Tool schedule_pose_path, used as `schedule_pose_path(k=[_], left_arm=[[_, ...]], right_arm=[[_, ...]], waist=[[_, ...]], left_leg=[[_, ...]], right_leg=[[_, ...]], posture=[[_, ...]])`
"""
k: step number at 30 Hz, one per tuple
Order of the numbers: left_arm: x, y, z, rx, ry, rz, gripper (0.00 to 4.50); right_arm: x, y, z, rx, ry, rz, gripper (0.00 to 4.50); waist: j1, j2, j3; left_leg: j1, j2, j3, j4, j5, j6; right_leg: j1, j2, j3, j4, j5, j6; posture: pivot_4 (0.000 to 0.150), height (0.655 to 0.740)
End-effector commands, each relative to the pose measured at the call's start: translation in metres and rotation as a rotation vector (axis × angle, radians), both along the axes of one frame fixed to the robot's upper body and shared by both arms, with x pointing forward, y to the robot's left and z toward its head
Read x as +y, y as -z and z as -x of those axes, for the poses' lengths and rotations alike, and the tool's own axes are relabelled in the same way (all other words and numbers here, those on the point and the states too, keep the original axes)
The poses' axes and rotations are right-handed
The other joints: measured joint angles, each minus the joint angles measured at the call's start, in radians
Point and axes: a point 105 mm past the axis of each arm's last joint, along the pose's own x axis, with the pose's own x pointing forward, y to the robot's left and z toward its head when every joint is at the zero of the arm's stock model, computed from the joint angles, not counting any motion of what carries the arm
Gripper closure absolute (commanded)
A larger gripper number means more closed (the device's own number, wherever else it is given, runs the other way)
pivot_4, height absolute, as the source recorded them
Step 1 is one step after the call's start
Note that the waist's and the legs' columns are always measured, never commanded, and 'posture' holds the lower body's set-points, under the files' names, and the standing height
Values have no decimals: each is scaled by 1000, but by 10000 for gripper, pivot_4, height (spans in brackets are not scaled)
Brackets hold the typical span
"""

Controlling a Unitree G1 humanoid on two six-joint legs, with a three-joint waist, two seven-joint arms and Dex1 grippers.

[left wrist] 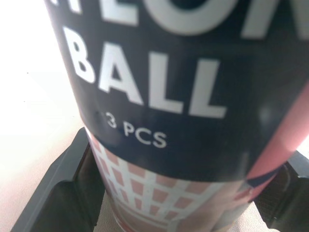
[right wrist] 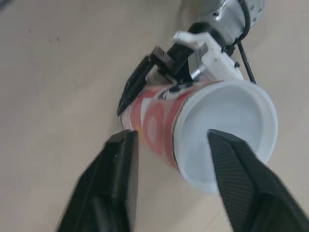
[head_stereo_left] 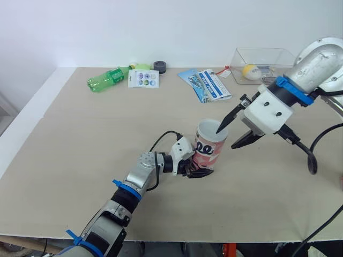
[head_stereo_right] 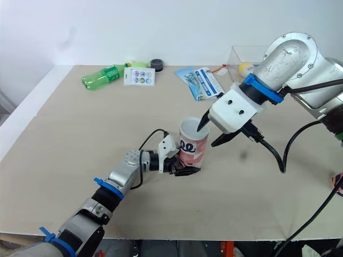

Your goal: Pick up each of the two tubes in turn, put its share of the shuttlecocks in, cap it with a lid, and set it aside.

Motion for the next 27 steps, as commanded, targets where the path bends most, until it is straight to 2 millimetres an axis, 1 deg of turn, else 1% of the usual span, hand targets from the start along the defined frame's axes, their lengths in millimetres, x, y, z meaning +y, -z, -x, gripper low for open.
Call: schedule_pose_path(k=[1,3,6,7,8,10,11,14,16,18,25,27], left_arm=[[9,22,1,73,-25,-54,8574],[10,22,1,70,-28,-52,8574],[12,20,-1,58,-35,-52,8574],[13,20,-2,56,-37,-50,8574],[13,19,-2,55,-37,-50,8574],[15,19,-2,53,-38,-51,8574],[15,19,-2,54,-39,-52,8574],[16,19,-2,56,-41,-52,8574],[17,19,-1,59,-41,-52,8574],[17,20,0,60,-37,-57,8574],[16,19,-1,64,-38,-59,8574],[16,20,-2,66,-40,-60,8574]], right_arm=[[7,-32,17,111,52,-171,21979],[9,-44,19,208,104,-284,21979],[7,-56,13,355,182,-491,21979],[6,-57,10,409,220,-558,21979],[6,-54,4,418,247,-621,21979],[6,-45,-10,413,329,-723,26997],[6,-40,-16,394,356,-760,30248],[5,-23,-22,370,431,-798,44633],[7,-15,-22,381,464,-817,44633],[9,-7,-20,383,472,-804,44633],[7,23,-19,347,479,-671,44633],[7,27,-24,342,491,-649,44633]], waist=[[0,0,0],[0,0,0],[0,-2,-1],[0,-3,-1],[0,-3,-2],[0,-3,-2],[0,-3,-2],[0,-2,-2],[0,-1,-2],[0,-1,-2],[0,-1,-2],[0,-1,-2]], left_leg=[[0,0,0,0,0,0],[0,0,0,0,0,0],[0,1,0,0,0,0],[0,1,0,1,0,0],[0,1,0,1,0,0],[0,2,0,2,0,0],[1,2,-1,2,0,1],[1,4,0,2,0,1],[0,4,-1,2,0,1],[0,5,-1,1,0,1],[0,5,0,2,0,1],[0,5,0,2,0,1]], right_leg=[[0,0,0,0,0,0],[0,0,0,0,0,0],[1,0,-1,0,1,-1],[1,0,-1,0,1,-1],[1,1,-1,0,1,-1],[1,1,-2,0,2,-3],[2,2,-2,0,3,-2],[0,4,-2,2,3,-3],[-1,5,-2,2,5,1],[-1,6,-2,2,5,1],[0,6,-1,2,4,-1],[0,6,-1,2,4,-1]], posture=[[1500,7400],[1500,7400],[1500,7400],[1500,7400],[1500,7400],[1500,7400],[1500,7400],[1500,7400],[1500,7400],[1500,7400],[1500,7400],[1500,7400]])
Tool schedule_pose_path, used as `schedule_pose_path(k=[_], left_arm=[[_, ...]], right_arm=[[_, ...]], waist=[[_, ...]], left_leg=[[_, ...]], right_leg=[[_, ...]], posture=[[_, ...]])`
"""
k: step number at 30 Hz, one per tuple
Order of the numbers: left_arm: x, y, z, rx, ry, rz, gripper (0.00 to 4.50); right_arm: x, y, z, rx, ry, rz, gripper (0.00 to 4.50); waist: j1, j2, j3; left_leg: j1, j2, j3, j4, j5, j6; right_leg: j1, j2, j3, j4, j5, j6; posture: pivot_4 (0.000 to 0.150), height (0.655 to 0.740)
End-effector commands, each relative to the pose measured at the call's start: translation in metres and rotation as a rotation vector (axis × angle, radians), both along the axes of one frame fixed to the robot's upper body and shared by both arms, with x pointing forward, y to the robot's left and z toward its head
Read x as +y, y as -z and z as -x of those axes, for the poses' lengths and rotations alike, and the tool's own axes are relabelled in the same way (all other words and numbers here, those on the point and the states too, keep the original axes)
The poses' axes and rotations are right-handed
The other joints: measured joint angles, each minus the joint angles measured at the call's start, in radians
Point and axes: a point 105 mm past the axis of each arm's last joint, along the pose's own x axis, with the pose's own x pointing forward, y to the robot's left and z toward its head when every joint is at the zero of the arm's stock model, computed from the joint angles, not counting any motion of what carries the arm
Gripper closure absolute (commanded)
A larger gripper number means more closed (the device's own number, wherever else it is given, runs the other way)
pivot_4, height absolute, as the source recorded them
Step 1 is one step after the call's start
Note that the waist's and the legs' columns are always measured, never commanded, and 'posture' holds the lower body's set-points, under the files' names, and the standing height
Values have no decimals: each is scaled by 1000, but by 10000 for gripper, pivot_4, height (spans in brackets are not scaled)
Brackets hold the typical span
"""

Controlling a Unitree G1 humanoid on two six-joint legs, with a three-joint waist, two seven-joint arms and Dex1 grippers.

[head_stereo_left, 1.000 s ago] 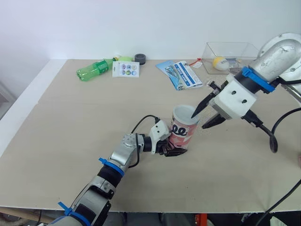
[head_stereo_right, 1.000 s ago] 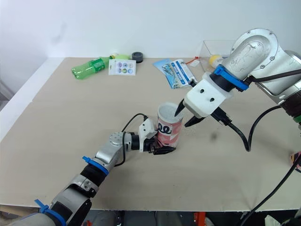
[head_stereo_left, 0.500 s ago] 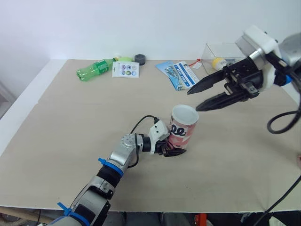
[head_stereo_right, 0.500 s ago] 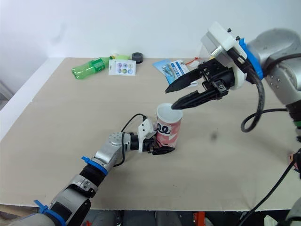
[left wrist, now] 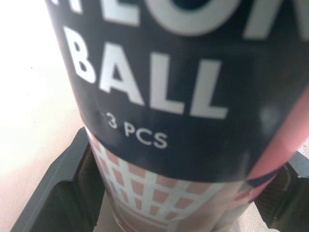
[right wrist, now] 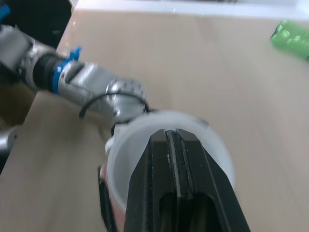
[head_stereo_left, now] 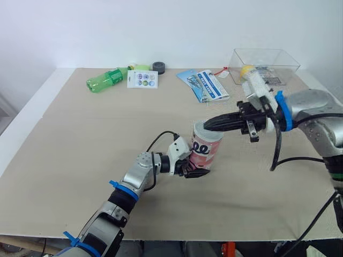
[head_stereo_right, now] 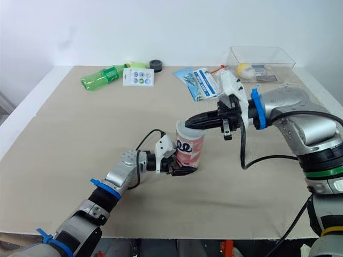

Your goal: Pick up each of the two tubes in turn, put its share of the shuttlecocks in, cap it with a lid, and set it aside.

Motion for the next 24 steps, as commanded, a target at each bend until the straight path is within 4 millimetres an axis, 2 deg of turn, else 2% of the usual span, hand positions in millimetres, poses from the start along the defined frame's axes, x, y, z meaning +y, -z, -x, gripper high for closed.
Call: schedule_pose_path(k=[1,8,13,24], left_arm=[[7,18,0,61,-22,-48,8574],[7,19,0,66,-29,-47,8574],[8,19,-1,66,-35,-46,8574],[7,16,-3,46,-37,-37,8574]], right_arm=[[2,-3,-1,-54,-25,42,44633],[4,2,-14,-82,-5,107,44633],[5,9,-14,-69,-33,158,44633],[11,31,-18,41,32,251,44633]], waist=[[0,0,0],[-1,0,0],[-1,0,0],[-2,-1,-3]], left_leg=[[0,0,0,0,0,0],[1,0,0,0,0,0],[1,0,0,0,0,0],[8,1,0,0,0,0]], right_leg=[[0,0,0,0,0,0],[1,0,0,0,0,1],[1,0,0,0,0,0],[6,1,0,0,0,-2]], posture=[[1500,7400],[1500,7400],[1500,7400],[1500,7400]])
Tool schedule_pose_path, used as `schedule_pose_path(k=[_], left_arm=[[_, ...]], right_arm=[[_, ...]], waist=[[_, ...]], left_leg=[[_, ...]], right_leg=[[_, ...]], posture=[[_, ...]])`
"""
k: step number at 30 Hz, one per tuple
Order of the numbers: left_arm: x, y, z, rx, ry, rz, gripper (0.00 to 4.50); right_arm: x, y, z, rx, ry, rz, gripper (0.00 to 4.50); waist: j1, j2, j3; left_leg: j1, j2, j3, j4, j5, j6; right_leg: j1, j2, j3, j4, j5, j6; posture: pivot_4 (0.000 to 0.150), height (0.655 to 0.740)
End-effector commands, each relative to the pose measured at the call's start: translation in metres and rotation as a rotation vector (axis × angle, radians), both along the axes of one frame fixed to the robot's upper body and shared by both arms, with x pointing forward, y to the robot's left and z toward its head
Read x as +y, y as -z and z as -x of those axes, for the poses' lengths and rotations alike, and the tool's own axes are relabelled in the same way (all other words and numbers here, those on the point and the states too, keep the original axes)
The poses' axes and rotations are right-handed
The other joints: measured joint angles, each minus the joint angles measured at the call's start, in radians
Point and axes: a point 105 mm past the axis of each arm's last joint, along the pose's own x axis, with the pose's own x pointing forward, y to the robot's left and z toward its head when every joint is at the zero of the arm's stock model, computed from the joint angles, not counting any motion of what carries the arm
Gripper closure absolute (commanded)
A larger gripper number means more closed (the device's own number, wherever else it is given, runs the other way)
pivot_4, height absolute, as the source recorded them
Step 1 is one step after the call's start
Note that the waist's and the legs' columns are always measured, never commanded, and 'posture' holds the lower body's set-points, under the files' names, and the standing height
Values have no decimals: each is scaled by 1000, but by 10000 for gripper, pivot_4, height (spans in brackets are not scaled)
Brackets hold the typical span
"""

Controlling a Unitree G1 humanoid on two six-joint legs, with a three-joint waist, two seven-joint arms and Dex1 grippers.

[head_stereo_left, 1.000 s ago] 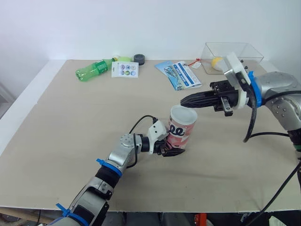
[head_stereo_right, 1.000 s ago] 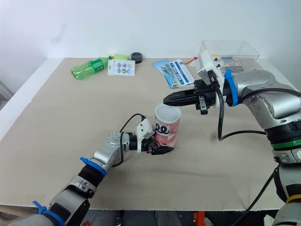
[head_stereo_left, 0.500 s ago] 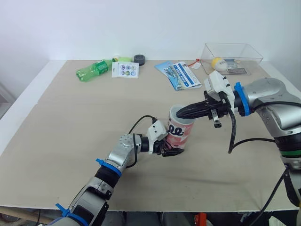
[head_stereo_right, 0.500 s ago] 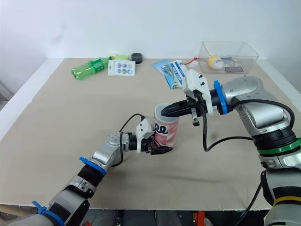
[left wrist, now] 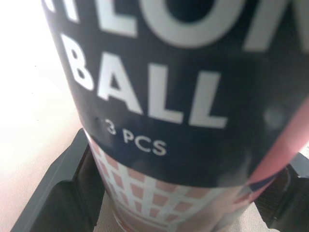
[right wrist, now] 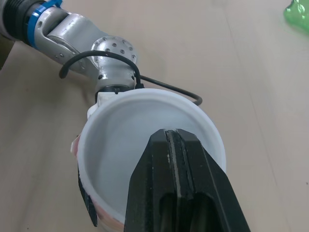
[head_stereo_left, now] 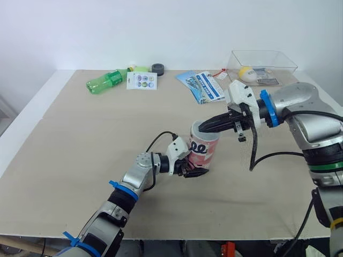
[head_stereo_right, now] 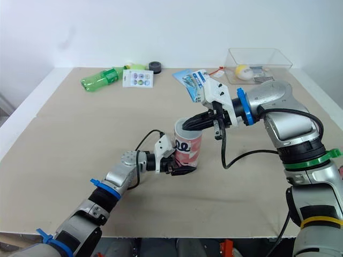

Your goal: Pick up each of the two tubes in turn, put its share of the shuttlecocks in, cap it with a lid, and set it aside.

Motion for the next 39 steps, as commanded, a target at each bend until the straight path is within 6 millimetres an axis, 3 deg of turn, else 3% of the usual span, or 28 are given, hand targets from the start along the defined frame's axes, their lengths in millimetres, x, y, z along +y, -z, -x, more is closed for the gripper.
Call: schedule_pose_path(k=[1,15,18,23,27,31,35,39], left_arm=[[5,12,-1,35,-17,-35,8574],[3,10,-2,21,-21,-27,8574],[4,9,-3,16,-26,-26,8574],[6,11,-2,7,-26,-34,8574],[7,11,-2,3,-23,-39,8574],[9,10,-3,-21,-21,-50,8574],[10,6,-6,-59,-33,-49,8574],[12,2,-6,-90,-36,-42,8574]], right_arm=[[0,22,-1,71,36,108,44633],[-4,39,0,62,15,250,44633],[3,22,0,68,6,152,44633],[1,-31,7,116,-31,-137,44633],[-19,-49,14,137,-8,-244,44633],[-56,-62,10,60,128,-440,44633],[-85,-46,4,-54,312,-627,44633],[-92,7,15,-92,428,-598,31142]], waist=[[0,0,-1],[0,-4,-9],[-1,-5,-9],[-1,-3,-6],[2,-2,-6],[3,-3,-4],[1,-4,-4],[3,-3,-4]], left_leg=[[0,0,0,0,0,0],[3,0,0,0,-1,-1],[6,0,0,0,-3,-5],[3,0,0,-1,-2,-4],[-6,-1,0,-1,-1,-2],[-7,-1,-1,-1,-2,-3],[-8,-1,0,-1,-2,-3],[-8,0,-1,-2,-2,-2]], right_leg=[[0,0,0,0,0,0],[3,-1,0,-1,-1,-1],[5,-1,0,-1,-1,-1],[2,-2,0,-1,-1,-1],[-5,-2,0,-1,-1,0],[-7,-1,-1,-1,-2,0],[-7,-1,0,-2,-2,0],[-7,1,0,-1,-2,1]], posture=[[1500,7400],[1500,7400],[1500,7400],[1500,7400],[1500,7400],[1500,7400],[1500,7400],[1500,7400]])
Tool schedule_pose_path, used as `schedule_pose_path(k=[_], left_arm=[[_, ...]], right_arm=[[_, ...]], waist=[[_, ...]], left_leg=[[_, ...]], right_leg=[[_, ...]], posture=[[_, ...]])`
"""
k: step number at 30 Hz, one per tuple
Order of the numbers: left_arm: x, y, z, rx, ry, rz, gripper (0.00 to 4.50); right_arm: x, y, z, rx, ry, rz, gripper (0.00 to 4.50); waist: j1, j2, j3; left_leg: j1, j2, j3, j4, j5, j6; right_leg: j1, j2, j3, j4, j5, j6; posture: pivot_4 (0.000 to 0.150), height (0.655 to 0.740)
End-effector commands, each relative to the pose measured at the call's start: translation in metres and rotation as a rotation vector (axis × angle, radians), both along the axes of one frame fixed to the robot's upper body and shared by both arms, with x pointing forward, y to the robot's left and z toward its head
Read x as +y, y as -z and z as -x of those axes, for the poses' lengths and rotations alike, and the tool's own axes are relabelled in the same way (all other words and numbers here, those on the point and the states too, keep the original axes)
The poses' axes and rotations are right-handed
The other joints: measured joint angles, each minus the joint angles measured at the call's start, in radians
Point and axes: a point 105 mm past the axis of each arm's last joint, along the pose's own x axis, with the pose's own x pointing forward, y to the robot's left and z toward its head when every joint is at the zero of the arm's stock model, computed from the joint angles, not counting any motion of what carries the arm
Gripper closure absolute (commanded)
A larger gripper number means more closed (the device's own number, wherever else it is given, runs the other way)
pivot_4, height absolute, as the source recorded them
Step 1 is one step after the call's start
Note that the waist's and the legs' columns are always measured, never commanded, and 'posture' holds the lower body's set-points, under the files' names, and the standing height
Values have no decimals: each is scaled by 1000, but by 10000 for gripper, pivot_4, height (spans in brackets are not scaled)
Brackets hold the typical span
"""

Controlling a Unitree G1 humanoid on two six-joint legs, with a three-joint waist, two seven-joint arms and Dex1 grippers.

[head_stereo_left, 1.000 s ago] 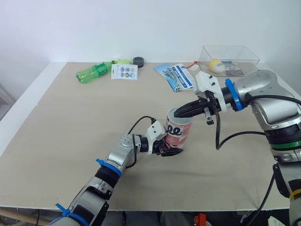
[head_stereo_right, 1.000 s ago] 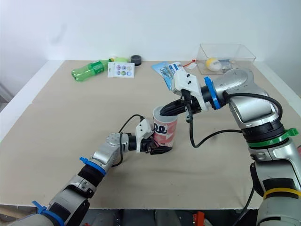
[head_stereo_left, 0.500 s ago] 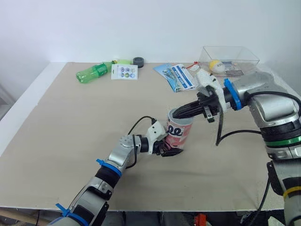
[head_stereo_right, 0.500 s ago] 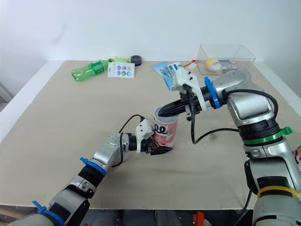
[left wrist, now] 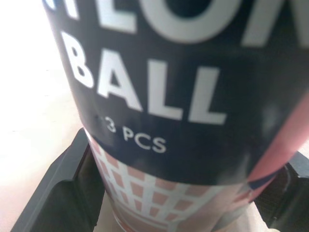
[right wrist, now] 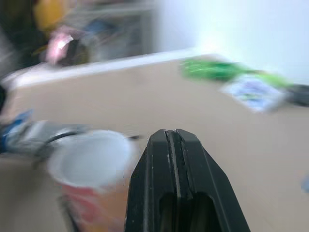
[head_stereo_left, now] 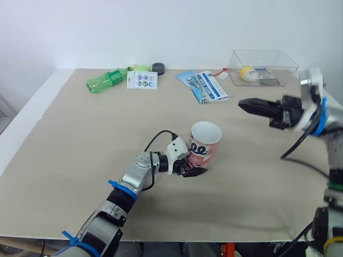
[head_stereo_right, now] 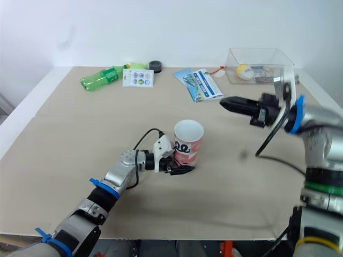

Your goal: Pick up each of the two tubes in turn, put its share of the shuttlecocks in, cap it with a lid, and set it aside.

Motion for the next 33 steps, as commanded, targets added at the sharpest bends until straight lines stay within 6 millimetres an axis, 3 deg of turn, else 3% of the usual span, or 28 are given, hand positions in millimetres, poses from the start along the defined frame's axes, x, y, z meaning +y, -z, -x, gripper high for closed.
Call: schedule_pose_path(k=[1,4,7,12,15,21,26,33], left_arm=[[9,4,-3,-12,-26,-23,8574],[10,1,-2,-31,-22,-9,0],[11,-1,-1,-34,-8,7,0],[15,-9,-1,-52,15,22,0],[19,-13,-1,-71,27,14,0],[45,-17,2,-108,14,-14,0],[58,-17,7,-105,-9,-17,0],[73,-32,22,-84,-46,32,0]], right_arm=[[4,15,15,-91,44,52,26929],[14,39,26,-61,17,41,13181],[25,61,35,-15,-23,44,223],[39,93,44,44,-115,96,223],[44,102,43,61,-142,96,223],[53,123,34,61,-160,127,223],[64,128,25,17,-173,138,223],[78,132,19,0,-186,117,223]], waist=[[-1,2,1],[-4,5,1],[-3,4,2],[-3,3,2],[-2,2,3],[-2,0,5],[0,0,6],[0,0,6]], left_leg=[[0,0,-1,0,0,0],[0,0,1,0,0,0],[0,0,1,1,0,0],[0,0,0,1,0,0],[0,0,0,1,0,0],[-1,1,0,0,0,0],[-1,0,0,0,0,0],[-1,1,0,0,0,0]], right_leg=[[0,1,0,0,0,1],[-1,1,2,0,1,4],[0,1,2,0,1,1],[0,1,2,0,1,1],[0,1,2,0,1,0],[-1,1,2,0,0,0],[0,1,2,0,0,0],[0,1,1,0,-1,0]], posture=[[1500,7400],[1500,7400],[1500,7400],[1500,7400],[1500,7400],[1500,7400],[1500,7400],[1500,7400]])
